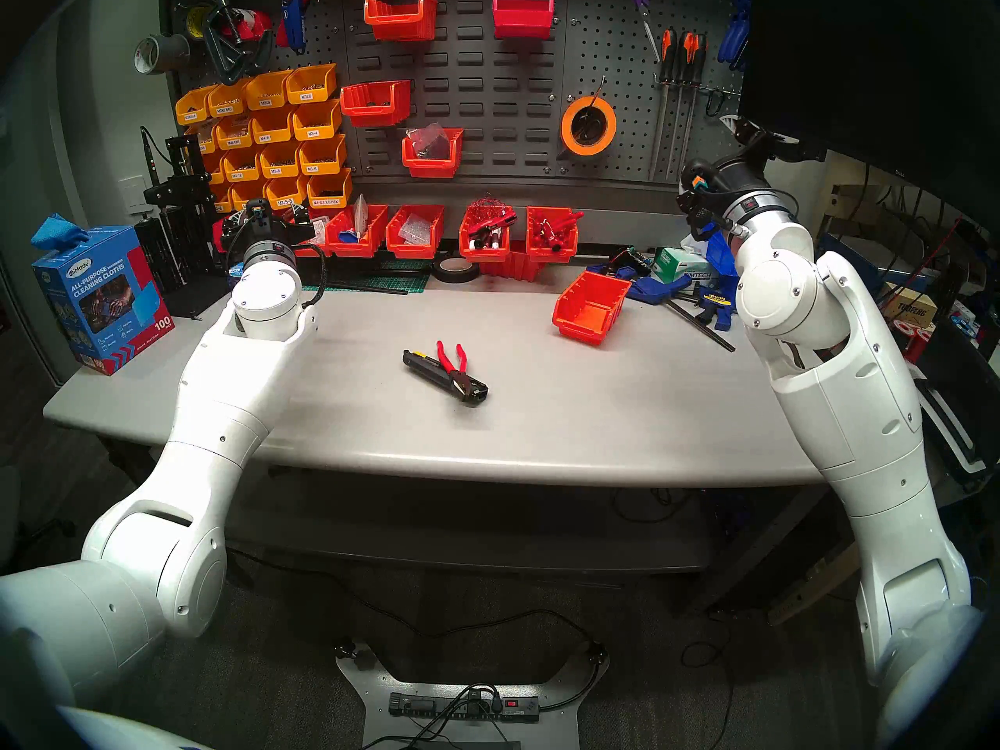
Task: Take out tools from the storage box
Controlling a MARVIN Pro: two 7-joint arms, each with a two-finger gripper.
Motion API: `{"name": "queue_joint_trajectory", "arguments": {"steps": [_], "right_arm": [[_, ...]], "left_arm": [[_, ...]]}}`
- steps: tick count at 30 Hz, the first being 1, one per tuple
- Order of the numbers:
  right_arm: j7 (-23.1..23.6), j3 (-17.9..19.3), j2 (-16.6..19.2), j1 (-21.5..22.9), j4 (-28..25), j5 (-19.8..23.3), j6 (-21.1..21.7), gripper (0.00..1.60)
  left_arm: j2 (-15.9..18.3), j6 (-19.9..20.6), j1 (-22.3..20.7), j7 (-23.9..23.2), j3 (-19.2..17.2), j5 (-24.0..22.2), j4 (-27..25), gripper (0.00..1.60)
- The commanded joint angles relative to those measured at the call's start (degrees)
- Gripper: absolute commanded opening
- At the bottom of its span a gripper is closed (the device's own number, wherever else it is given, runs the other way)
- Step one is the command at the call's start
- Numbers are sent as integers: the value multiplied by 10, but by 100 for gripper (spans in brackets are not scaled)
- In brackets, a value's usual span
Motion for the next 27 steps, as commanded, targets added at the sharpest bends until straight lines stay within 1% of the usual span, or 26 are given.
{"name": "queue_joint_trajectory", "arguments": {"steps": [1,2,3,4,5,6,7,10,12,15,16,17,20,24,27], "right_arm": [[-71,25,-69,-23,-7,-80,52,160],[-89,26,-77,-27,-6,-91,58,160],[-86,28,-80,-28,-7,-102,65,160],[-102,31,-93,-30,-4,-113,71,160],[-105,34,-96,-31,-3,-119,79,160],[-124,38,-112,-33,0,-131,81,160],[-122,36,-109,-33,-1,-134,85,160],[-154,39,-136,-33,7,-157,86,160],[-167,41,-147,-32,12,-166,84,160],[-200,46,-170,-30,24,-178,74,160],[-211,46,-173,-29,28,-178,71,160],[-211,49,-177,-28,29,-182,69,160],[-247,44,-179,-25,41,-173,63,160],[-261,43,-181,-23,47,-170,58,160],[-264,43,-181,-23,48,-170,56,160]], "left_arm": [[0,-3,-13,1,-1,1,-7,160],[0,-3,-13,1,-1,1,-7,160],[0,-3,-13,1,-1,1,-7,160],[0,-3,-13,1,-1,1,-7,160],[0,-3,-13,2,-1,1,-7,160],[0,-3,-14,2,-1,0,-7,160],[0,-3,-14,2,-1,0,-7,160],[0,-3,-14,2,-1,0,-7,160],[0,-3,-14,2,0,0,-7,160],[0,-3,-14,3,0,0,-7,160],[0,-3,-14,3,0,0,-7,160],[0,-3,-14,3,0,0,-7,160],[0,-7,-13,6,1,2,-8,160],[7,-31,-15,-20,7,-3,-9,160],[13,-37,-26,-70,6,-30,-7,160]]}}
